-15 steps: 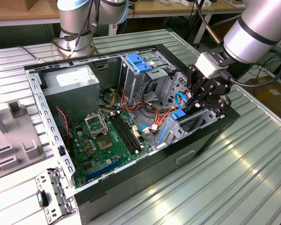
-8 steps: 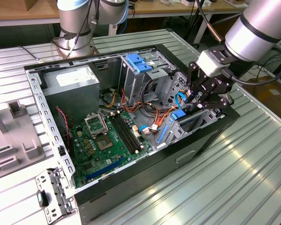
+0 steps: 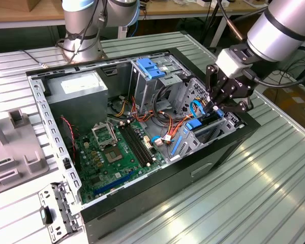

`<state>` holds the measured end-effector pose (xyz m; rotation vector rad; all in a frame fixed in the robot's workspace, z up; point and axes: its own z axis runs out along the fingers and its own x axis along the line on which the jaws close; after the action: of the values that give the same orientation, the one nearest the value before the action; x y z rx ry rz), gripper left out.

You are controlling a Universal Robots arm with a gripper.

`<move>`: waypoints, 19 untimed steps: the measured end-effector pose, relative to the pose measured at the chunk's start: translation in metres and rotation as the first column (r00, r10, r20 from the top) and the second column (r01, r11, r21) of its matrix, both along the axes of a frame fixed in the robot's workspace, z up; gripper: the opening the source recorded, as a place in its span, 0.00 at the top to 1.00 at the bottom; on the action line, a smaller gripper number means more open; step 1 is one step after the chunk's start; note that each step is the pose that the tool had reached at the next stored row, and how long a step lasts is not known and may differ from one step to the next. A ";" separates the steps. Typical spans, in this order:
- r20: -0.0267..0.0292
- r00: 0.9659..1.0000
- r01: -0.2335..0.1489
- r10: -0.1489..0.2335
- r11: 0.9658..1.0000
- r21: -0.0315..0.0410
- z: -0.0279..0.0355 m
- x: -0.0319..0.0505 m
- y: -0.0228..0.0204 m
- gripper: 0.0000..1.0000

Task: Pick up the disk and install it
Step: 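Insert the second disk wire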

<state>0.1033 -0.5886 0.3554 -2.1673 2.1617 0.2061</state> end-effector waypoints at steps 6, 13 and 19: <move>-0.015 1.000 0.000 0.000 1.000 0.000 -0.0099 0.0082 -0.0009 0.89; -0.015 1.000 0.000 0.000 1.000 0.007 -0.0009 0.0121 -0.0036 0.89; -0.016 1.000 0.000 0.000 1.000 0.025 0.0086 0.0252 -0.0036 0.89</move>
<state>0.1285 -0.5921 0.3641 -2.1600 2.1556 0.2504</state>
